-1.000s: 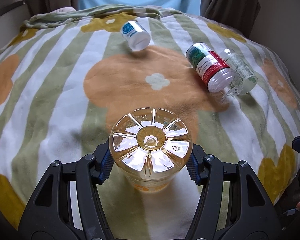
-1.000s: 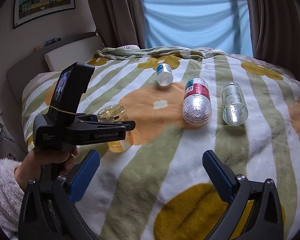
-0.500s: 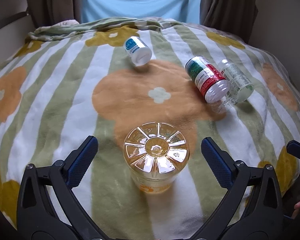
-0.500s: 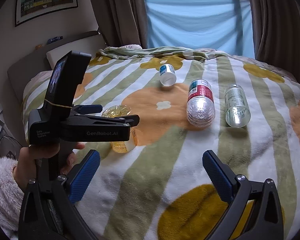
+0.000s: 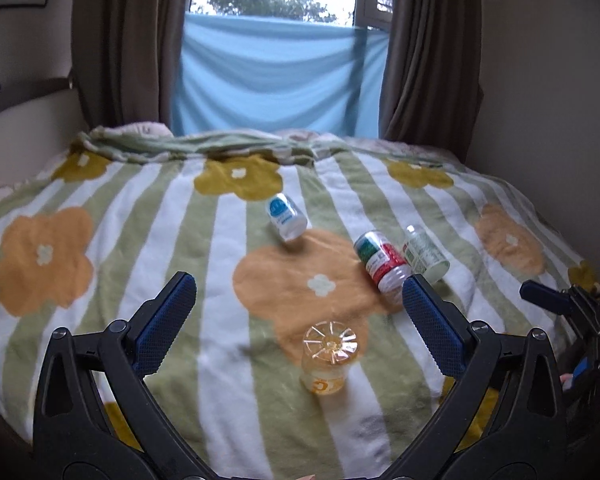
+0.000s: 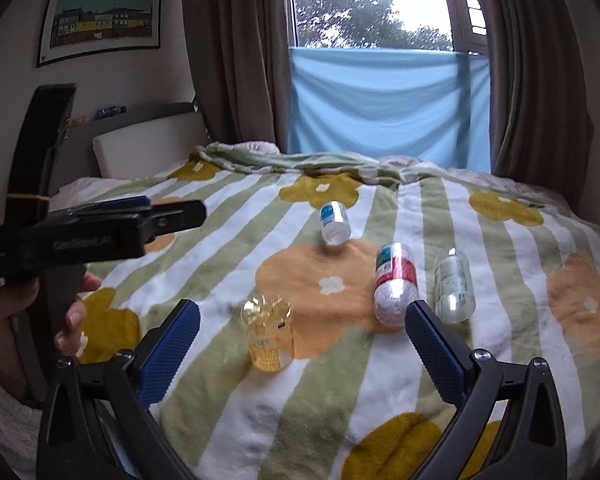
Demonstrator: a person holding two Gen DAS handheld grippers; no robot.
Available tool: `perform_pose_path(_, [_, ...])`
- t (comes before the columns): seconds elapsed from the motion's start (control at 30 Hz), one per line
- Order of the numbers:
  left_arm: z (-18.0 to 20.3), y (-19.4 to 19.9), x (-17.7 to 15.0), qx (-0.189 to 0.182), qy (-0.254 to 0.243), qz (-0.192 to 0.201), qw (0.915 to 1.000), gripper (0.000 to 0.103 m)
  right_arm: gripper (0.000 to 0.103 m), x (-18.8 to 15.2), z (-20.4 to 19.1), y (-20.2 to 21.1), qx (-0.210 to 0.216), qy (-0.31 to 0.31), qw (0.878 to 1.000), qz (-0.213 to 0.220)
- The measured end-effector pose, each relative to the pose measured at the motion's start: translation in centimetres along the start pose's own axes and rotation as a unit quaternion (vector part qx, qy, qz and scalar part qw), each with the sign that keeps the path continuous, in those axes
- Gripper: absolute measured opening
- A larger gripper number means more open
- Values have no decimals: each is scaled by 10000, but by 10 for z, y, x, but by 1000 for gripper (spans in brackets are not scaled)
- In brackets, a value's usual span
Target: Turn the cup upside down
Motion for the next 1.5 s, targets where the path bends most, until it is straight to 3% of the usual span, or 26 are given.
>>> perform_pose_path(0.23, [-22,53,11,287,-169,677,9972,103,103,43,-15,27,-1130,17,9913,681])
perform_pose_path(0.4, [-37,63,4,203,36,803,9966,103,102,46,-20,33,-1460,-84,9852,899])
perform_pose_path(0.73, [-42,66,-1,185,64,836,9963,103,103,42,-13,32,-1591,-355,9826,886])
perform_pose_path(1.5, [-38,65,-4,191,12,825,9964,103,103,49,-7,34,-1674,-270,9814,896])
Point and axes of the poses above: each gripper's, at about its wrist camera, not at the fingertips, and y roughly against the way its jaws point, z to its right, x to its top, the point moved 5 cm from there along -y, roughly the way its jaws point, and after that the axes turned 5 degrees about x, right-handed, at the moved point
